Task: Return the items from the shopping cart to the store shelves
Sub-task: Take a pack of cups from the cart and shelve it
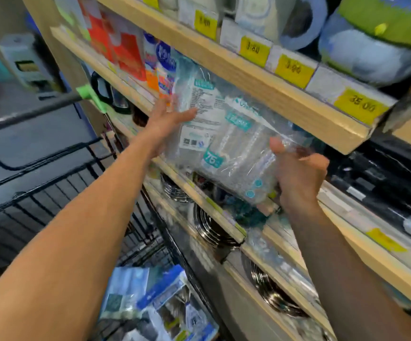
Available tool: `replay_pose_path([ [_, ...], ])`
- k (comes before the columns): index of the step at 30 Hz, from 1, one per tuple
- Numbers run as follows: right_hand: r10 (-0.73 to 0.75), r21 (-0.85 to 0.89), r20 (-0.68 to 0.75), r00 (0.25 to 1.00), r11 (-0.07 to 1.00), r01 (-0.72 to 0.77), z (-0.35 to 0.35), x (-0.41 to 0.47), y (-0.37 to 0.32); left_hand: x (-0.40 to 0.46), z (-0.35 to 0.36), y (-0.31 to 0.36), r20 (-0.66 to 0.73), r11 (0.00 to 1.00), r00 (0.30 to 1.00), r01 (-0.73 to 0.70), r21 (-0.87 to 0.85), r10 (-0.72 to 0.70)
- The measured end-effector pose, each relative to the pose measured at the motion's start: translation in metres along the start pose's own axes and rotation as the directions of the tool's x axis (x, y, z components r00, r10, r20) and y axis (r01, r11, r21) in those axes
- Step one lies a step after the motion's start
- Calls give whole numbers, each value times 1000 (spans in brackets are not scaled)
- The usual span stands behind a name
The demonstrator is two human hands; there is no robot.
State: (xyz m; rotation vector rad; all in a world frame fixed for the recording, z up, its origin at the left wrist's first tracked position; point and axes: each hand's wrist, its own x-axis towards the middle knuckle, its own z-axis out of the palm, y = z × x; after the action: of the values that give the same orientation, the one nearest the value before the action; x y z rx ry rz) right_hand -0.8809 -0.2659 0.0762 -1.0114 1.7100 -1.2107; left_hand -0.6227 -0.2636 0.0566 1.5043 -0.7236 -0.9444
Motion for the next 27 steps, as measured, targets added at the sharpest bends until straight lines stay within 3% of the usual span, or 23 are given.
replay_pose_path([
  [4, -50, 6, -107, 993, 999, 51, 17, 22, 6, 47, 12, -7, 82, 998, 995, -57, -23, 58],
  [8, -238, 182, -176, 955, 946, 269, 22, 21, 13, 61, 15, 3, 208, 995, 973, -96, -25, 99],
  [10, -273, 170, -222, 936, 935, 313, 22, 18, 20, 60, 9, 4, 236, 991, 965, -129, 32, 118],
  [18, -269, 222, -394, 879, 900, 375, 35, 25, 23, 13, -40, -4, 168, 981, 974, -172, 93, 154],
  [23, -351, 80, -408, 843, 906, 416, 35, 30, 31, -9, -53, -7, 131, 995, 988, -91, 26, 87],
  [27, -341, -87, -329, 881, 940, 331, 27, 35, 44, -19, -64, -14, 29, 997, 999, -22, -75, 24],
])
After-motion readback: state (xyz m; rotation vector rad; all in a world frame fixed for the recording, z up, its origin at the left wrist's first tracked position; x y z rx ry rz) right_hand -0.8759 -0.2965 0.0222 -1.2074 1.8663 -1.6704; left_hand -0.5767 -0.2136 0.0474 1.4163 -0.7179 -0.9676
